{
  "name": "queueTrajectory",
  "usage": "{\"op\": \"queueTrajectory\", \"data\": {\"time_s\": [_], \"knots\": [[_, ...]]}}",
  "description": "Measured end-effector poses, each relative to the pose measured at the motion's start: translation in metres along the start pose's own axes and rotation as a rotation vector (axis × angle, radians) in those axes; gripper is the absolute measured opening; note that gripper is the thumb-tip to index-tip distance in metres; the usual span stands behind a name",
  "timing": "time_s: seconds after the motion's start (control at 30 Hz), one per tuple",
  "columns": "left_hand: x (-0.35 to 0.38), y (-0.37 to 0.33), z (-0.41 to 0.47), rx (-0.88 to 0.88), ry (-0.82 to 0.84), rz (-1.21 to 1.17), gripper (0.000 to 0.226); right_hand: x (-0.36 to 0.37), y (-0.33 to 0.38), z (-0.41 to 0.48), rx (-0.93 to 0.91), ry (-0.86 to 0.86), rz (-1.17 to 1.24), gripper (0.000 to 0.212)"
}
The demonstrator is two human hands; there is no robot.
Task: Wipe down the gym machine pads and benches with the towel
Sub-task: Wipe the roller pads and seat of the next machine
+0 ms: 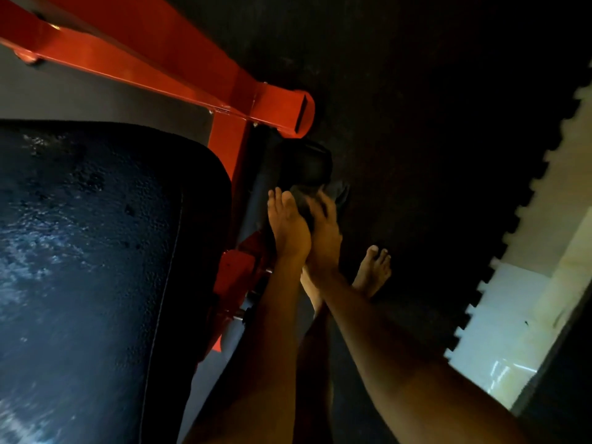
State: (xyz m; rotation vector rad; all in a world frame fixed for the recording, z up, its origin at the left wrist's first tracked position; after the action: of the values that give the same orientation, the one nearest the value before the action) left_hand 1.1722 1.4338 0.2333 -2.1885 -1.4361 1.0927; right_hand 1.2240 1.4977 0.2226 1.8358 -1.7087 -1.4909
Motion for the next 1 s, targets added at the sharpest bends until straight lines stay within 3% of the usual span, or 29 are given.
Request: {"op": "queueTrajectory", "data": {"time_s": [0.1, 0.2, 0.43, 0.53, 0.63, 0.73, 0.83, 1.0], "knots": [[-0.008, 0.001, -0.008, 0.043, 0.035, 0.044, 0.048, 0.005, -0.006, -0.038, -0.036, 0.058, 0.022, 0.043], [-0.015, 0.004, -0.019, -0.016, 0.075, 0.065, 0.046, -0.007, -0.003, -0.043, 0.041, 0.098, 0.088, 0.037], [-0.039, -0.022, -0.085, -0.121, 0.247, 0.138, 0.042, -0.079, 0.051, -0.068, 0.163, 0.009, 0.265, 0.029], [-0.053, -0.050, -0.120, -0.138, 0.333, 0.138, 0.050, -0.108, 0.074, -0.095, 0.207, -0.011, 0.321, 0.043], [-0.072, -0.079, -0.154, -0.128, 0.378, 0.089, 0.061, -0.136, 0.101, -0.126, 0.239, -0.029, 0.231, 0.061], [-0.086, -0.109, -0.187, -0.122, 0.472, 0.166, 0.078, -0.160, 0.132, -0.159, 0.159, -0.029, 0.165, 0.069], [-0.101, -0.132, -0.203, -0.045, 0.437, 0.220, 0.064, -0.175, 0.153, -0.182, 0.008, -0.018, 0.180, 0.074], [-0.135, -0.152, -0.235, 0.083, 0.415, 0.188, 0.056, -0.200, 0.174, -0.215, -0.086, -0.096, 0.220, 0.059]]}}
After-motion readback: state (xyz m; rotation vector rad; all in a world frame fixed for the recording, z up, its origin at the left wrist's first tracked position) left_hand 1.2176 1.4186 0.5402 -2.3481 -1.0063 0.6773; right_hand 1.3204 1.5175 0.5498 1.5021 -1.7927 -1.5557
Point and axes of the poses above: each hand's wrist, its own z-axis towards the middle knuckle, its own x-axis out of the palm, y = z × x, the point moved 5 cm from there along z, towards the middle knuckle, and after that the axes turned 1 degree about -x, right-handed, at the moved point
